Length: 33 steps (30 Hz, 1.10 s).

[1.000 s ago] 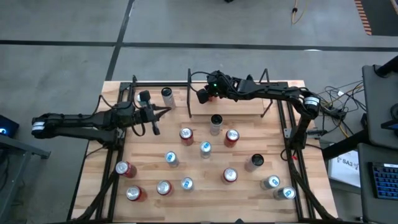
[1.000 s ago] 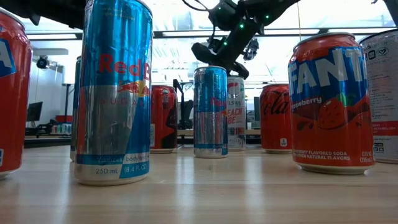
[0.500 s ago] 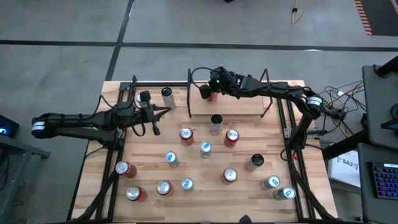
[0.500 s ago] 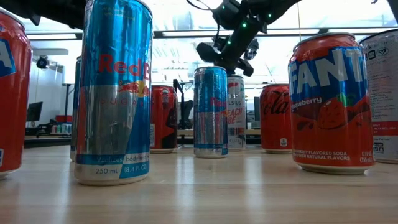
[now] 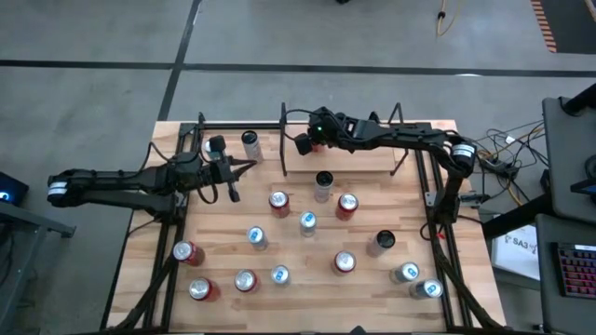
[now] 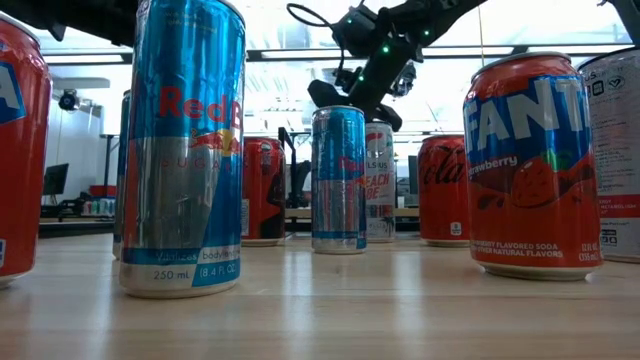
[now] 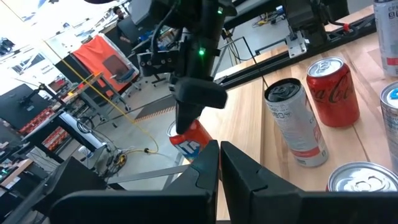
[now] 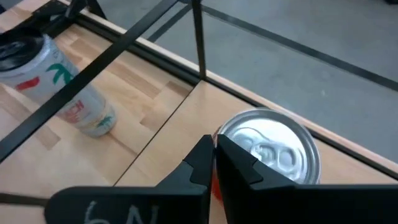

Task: Place canned beverage on shelf
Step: Put the orange soda can on the shelf

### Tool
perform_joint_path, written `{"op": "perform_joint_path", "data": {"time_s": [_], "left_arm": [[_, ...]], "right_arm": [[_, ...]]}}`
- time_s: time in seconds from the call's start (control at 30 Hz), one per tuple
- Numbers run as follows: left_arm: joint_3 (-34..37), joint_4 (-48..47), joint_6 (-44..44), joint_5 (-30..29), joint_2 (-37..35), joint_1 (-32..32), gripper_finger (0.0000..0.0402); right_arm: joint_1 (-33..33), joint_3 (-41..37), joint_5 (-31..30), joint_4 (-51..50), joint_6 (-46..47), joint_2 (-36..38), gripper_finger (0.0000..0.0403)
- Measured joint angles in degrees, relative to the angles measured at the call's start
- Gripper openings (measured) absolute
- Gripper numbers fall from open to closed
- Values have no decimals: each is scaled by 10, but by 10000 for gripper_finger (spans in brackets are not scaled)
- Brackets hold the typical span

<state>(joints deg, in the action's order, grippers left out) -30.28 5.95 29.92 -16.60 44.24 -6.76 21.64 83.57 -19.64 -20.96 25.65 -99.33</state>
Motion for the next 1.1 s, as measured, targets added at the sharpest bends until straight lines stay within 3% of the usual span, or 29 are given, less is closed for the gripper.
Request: {"op": "perform_joint_path", "data": {"time_s": [1.1], "left_arm": [[0,13,-6,0,0,0,0]], "right_arm": [[-12,9,6,-19,-23,3,9]]}}
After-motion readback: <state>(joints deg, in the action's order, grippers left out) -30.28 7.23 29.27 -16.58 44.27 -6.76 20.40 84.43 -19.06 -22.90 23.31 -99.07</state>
